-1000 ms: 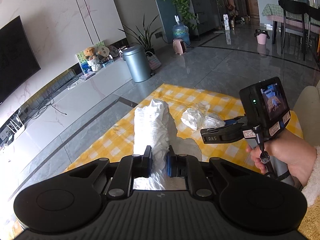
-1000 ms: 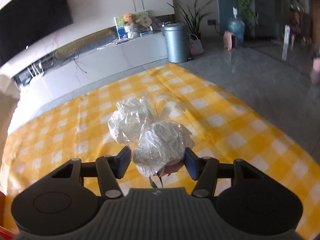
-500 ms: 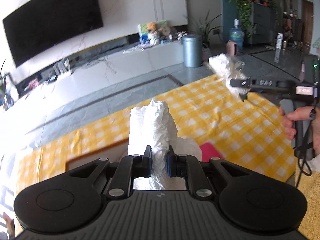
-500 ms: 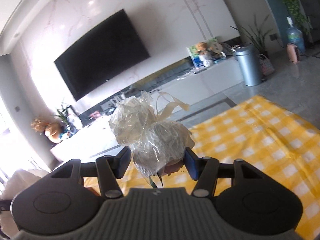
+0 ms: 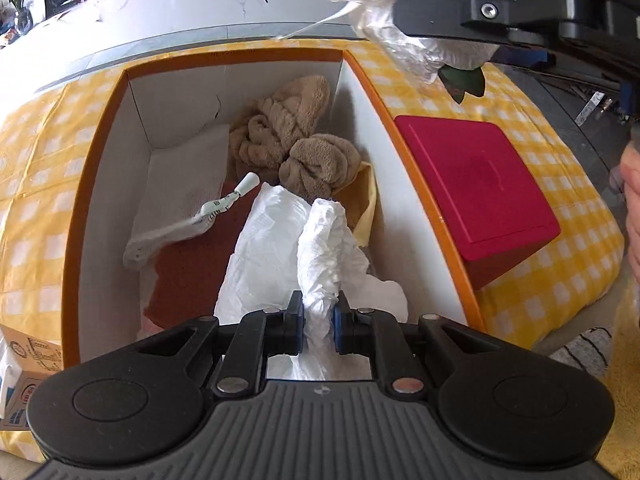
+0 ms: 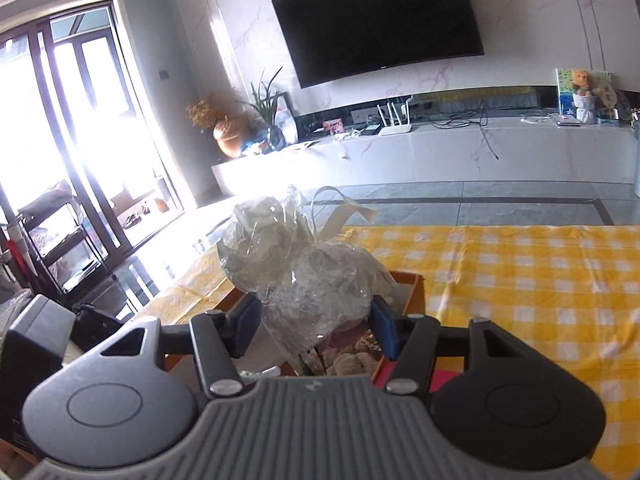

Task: Organize soft objects
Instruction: 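Lower the white pad into the box and open the left tool while the right tool carries the bundle, then lower the plastic-wrapped bundle into the box and open the right tool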

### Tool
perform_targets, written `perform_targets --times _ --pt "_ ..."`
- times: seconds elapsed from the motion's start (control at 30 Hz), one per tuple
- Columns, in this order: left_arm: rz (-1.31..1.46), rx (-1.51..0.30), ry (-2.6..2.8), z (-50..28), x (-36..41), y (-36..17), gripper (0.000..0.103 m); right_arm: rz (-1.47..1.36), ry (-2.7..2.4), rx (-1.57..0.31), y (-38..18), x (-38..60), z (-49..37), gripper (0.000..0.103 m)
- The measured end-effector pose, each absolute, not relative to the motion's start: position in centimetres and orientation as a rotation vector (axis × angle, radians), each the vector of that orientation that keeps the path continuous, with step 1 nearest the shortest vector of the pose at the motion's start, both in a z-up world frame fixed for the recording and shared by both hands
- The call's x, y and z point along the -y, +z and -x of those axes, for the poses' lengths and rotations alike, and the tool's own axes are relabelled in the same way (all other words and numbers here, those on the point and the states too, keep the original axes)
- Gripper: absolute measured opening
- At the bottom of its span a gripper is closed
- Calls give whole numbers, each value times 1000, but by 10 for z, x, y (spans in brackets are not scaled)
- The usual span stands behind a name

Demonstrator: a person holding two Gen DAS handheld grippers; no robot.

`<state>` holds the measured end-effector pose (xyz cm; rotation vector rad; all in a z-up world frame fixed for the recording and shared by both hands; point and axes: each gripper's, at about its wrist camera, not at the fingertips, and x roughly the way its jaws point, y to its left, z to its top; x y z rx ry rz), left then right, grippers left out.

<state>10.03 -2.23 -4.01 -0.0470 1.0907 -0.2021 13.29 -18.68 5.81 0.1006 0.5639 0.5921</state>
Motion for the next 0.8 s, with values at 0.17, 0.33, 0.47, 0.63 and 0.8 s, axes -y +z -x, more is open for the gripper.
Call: perform_targets --times 0.17,0.33,0.47,0.63,0.8 --pt "19 -1088 -182 -103 26 -59 24 24 592 -615 45 153 -139 59" --pt "13 -996 -249 -81 27 -41 70 133 576 -675 36 130 -169 59" --pt "-116 -919 -174 -55 20 -14 88 200 589 -764 24 109 -201 59" --pt "-103 -822 -19 -42 0 7 89 298 607 -866 -1 78 -225 58" --pt "-128 -751 21 -34 -8 16 89 323 587 -906 -13 59 -236 67"
